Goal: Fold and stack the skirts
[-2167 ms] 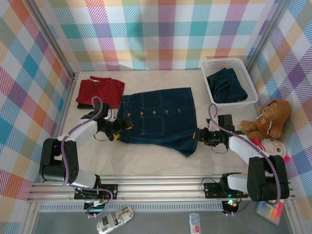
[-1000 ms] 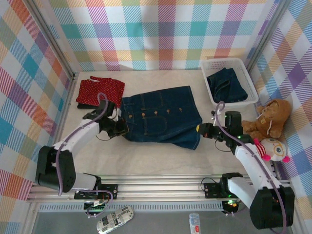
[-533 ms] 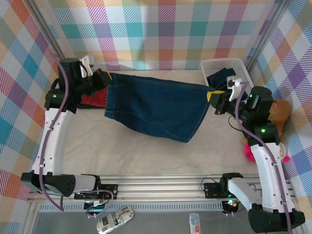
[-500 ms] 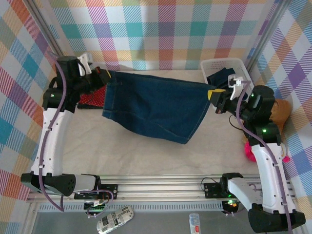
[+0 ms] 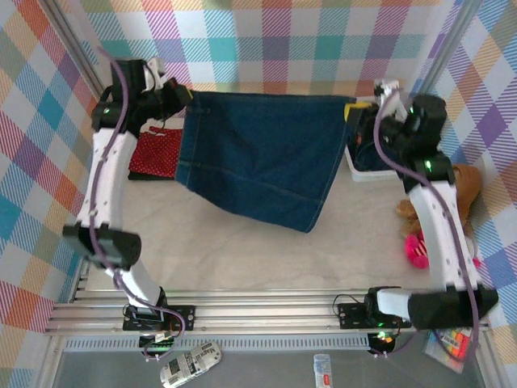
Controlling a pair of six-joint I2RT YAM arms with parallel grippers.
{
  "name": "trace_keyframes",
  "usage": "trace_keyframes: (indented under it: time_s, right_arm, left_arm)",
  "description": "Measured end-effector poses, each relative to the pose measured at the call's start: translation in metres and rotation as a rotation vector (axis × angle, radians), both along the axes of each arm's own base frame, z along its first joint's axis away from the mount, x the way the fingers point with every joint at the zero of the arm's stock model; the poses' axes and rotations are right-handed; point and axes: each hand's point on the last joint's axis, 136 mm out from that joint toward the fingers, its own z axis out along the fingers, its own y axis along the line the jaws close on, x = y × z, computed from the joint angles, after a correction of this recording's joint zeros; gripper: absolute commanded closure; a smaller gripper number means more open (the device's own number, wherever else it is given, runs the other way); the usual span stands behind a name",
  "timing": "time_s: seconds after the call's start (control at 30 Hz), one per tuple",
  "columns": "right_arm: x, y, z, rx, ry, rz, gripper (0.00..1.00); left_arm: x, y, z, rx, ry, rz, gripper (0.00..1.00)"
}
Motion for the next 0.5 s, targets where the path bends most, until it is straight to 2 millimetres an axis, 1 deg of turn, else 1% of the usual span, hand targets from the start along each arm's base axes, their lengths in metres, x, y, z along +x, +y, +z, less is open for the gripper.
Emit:
trace_keyframes:
  time_s: [0.07, 0.13, 0.17, 0.23, 0.27, 0.3, 0.33, 0.4, 0.43, 0.5]
  right_arm:
    - [0.044, -0.001, 0.011, -0.029, -0.015, -0.011, 1.0]
    - [0.08, -0.002, 0.029, -0.048, -0.055, -0.016, 1.0]
    - [0.096, -0.003, 0.041, -0.062, -0.08, -0.017, 1.0]
    - [0.115, -0.005, 0.062, -0.084, -0.14, -0.016, 1.0]
    - [0.119, -0.006, 0.073, -0.098, -0.171, -0.011, 1.0]
    - [0.12, -0.007, 0.079, -0.109, -0.191, -0.005, 1.0]
    - [0.116, -0.007, 0.084, -0.124, -0.205, 0.011, 1.0]
    - [0.104, -0.006, 0.085, -0.156, -0.217, 0.051, 1.0]
    - [0.096, -0.003, 0.08, -0.171, -0.212, 0.076, 1.0]
    - [0.079, 0.001, 0.059, -0.194, -0.178, 0.12, 1.0]
  left_arm:
    - [0.043, -0.004, -0.001, -0.013, -0.024, -0.002, 1.0]
    - [0.076, -0.007, 0.009, -0.021, -0.09, -0.006, 1.0]
    - [0.089, -0.009, 0.016, -0.024, -0.135, -0.009, 1.0]
    - [0.098, -0.009, 0.025, -0.025, -0.189, -0.014, 1.0]
    - [0.096, -0.01, 0.027, -0.02, -0.197, -0.021, 1.0]
    - [0.094, -0.01, 0.03, -0.015, -0.203, -0.031, 1.0]
    - [0.089, -0.011, 0.032, -0.006, -0.207, -0.043, 1.0]
    - [0.076, -0.012, 0.027, 0.021, -0.179, -0.067, 1.0]
    - [0.068, -0.012, 0.02, 0.036, -0.156, -0.077, 1.0]
    - [0.052, -0.011, 0.002, 0.065, -0.11, -0.091, 1.0]
